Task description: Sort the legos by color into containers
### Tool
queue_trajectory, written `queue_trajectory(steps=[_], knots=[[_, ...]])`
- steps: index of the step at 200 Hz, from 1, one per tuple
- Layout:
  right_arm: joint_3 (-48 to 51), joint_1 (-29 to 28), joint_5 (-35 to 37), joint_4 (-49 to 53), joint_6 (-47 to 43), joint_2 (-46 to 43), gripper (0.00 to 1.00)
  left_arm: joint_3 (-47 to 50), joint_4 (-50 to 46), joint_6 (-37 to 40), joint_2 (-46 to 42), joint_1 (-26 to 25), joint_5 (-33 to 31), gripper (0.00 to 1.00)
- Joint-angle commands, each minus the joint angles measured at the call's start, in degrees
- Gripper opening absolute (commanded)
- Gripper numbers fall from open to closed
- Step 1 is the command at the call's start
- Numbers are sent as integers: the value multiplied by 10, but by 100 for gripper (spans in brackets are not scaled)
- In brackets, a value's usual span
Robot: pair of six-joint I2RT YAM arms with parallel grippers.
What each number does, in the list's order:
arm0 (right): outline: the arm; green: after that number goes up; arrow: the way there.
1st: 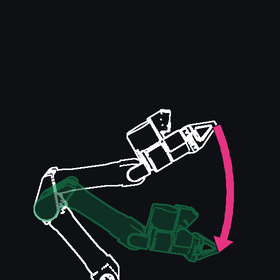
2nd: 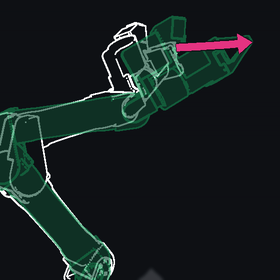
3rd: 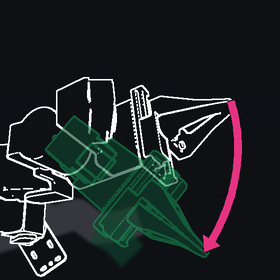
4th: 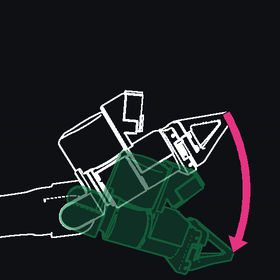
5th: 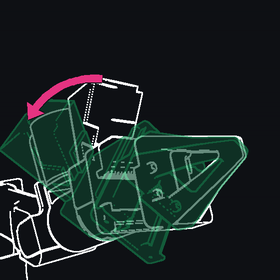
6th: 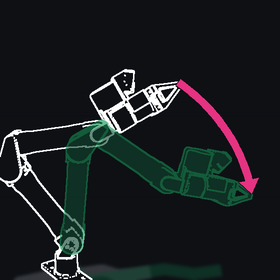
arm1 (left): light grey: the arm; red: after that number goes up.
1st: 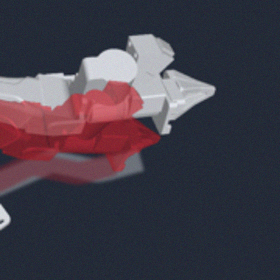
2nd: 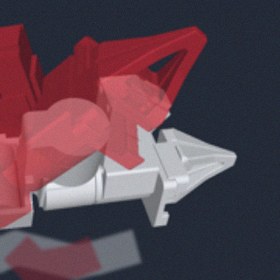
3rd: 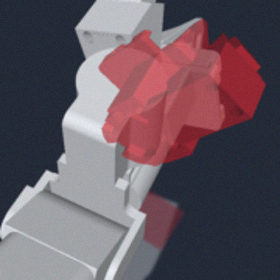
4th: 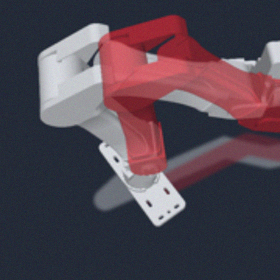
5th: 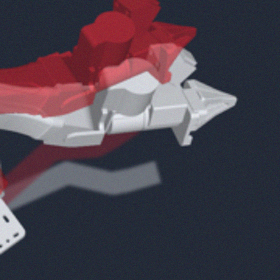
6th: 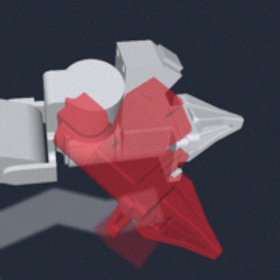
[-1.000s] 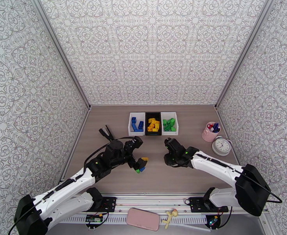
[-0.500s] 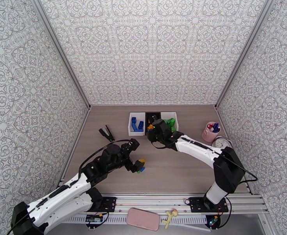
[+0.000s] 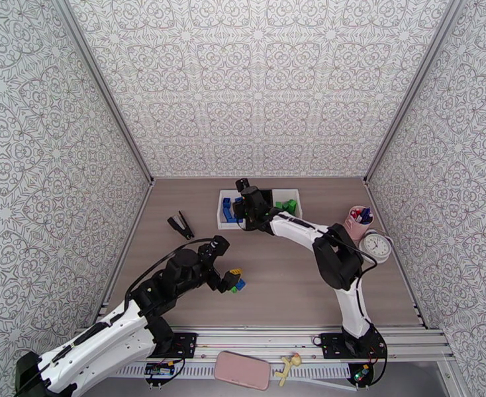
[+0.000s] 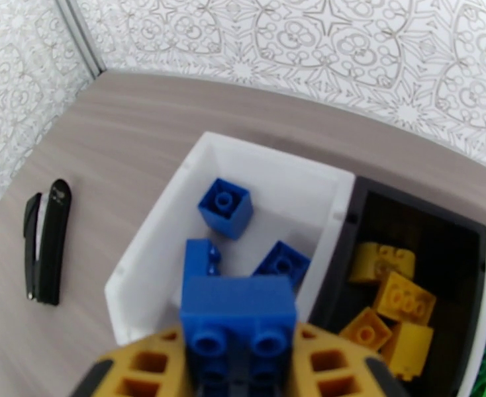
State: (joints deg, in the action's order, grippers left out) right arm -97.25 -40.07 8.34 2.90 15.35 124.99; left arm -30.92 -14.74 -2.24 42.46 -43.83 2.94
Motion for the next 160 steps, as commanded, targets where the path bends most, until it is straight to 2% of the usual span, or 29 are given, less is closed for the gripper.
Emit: queue_trajectory(steps=[1, 30, 63, 83, 111, 160], knots=[[-63, 4, -6, 4, -7, 39, 30, 9, 16, -9, -2, -6, -14, 100], [-111, 5, -16, 22, -13, 70, 36, 11, 26, -9, 0, -5, -17, 100], [-124, 10, -37, 39, -16, 61, 61, 11, 22, -12, -1, -6, -19, 100], [-103, 13, -46, 36, -19, 32, 71, 11, 25, -11, -1, -6, -19, 100], [-25, 21, -52, 7, -21, -39, 78, 11, 24, -10, 10, -6, -22, 100], [183, 35, -72, -59, -46, -199, 91, -17, -9, -36, 78, -6, -13, 100]])
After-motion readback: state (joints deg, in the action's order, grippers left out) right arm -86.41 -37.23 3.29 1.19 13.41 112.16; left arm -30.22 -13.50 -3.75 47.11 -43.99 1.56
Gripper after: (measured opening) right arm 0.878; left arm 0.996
